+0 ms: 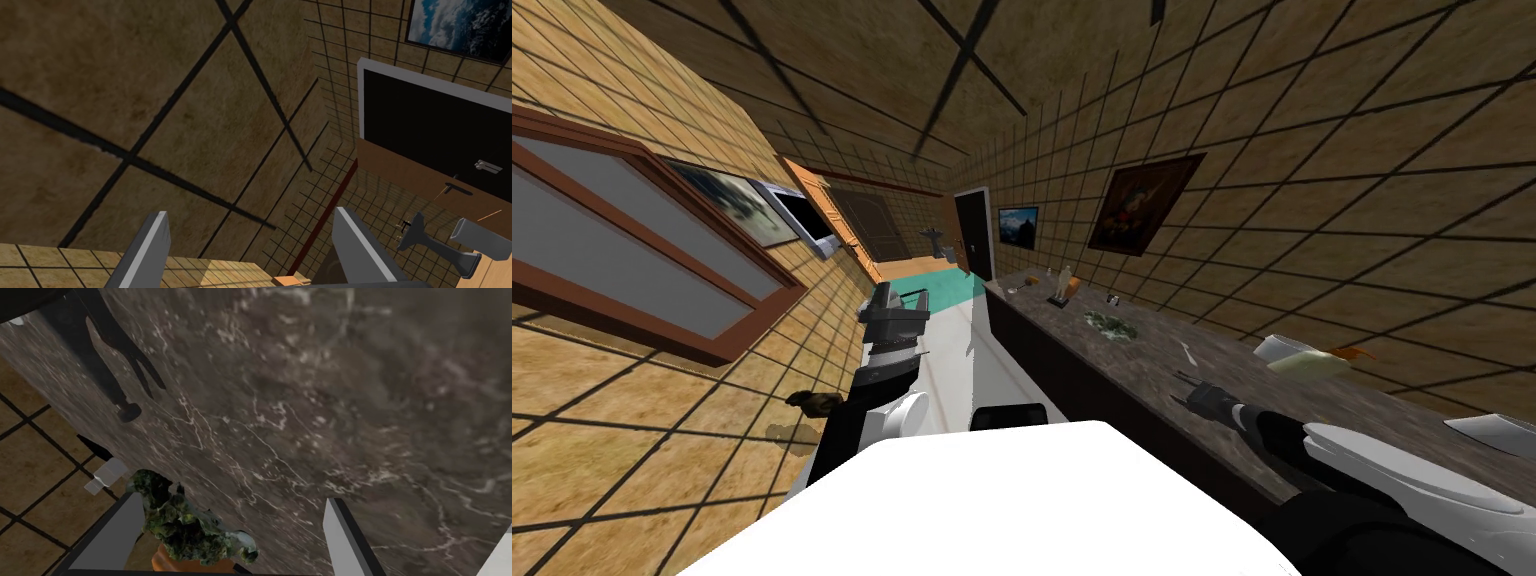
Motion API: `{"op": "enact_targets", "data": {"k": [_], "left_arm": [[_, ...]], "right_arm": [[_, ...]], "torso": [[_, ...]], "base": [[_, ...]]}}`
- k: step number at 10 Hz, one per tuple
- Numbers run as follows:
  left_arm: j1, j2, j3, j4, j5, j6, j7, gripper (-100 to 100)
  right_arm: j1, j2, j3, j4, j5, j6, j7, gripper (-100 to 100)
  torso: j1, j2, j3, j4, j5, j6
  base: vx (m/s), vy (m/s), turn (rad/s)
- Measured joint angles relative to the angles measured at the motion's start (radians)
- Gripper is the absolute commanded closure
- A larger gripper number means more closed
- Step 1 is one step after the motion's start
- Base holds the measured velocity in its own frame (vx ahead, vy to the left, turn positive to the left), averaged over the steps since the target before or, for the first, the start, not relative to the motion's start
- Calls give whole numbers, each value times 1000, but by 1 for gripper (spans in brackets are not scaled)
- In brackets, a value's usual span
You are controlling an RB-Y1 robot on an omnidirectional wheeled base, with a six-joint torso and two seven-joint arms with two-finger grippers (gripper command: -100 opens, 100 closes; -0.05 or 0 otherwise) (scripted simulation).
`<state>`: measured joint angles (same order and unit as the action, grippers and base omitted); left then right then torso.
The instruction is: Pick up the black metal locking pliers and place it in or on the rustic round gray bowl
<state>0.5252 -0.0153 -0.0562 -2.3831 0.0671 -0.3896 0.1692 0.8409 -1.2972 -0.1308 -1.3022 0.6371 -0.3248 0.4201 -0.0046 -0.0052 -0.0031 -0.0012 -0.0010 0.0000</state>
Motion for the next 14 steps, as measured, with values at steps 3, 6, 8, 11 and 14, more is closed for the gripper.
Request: {"op": "enact_targets", "data": {"k": [3, 6, 8, 11, 14], "left_arm": [[0, 0, 0, 0, 0, 0, 0, 0], [0, 0, 0, 0, 0, 0, 0, 0], [0, 0, 0, 0, 0, 0, 0, 0], [0, 0, 0, 0, 0, 0, 0, 0], [0, 0, 0, 0, 0, 0, 0, 0]], "right_arm": [[53, -59, 32, 86, 5, -11, 65, -100], [123, -111, 48, 121, 5, -1, 103, -100], [115, -124, 71, 160, 10, -10, 121, 0], [105, -97, 90, 156, 17, 11, 125, -100], [94, -82, 102, 156, 21, 25, 128, 100]], "torso": [[-1, -2, -1, 0, 0, 0], [0, 1, 1, 0, 0, 0], [3, 4, 2, 1, 0, 0], [2, 4, 2, 1, 0, 0], [5, 5, 3, 1, 1, 1]], "base": [[110, -90, 92], [61, -71, 74], [13, -17, 10], [24, -50, 90], [4, -11, 2]]}}
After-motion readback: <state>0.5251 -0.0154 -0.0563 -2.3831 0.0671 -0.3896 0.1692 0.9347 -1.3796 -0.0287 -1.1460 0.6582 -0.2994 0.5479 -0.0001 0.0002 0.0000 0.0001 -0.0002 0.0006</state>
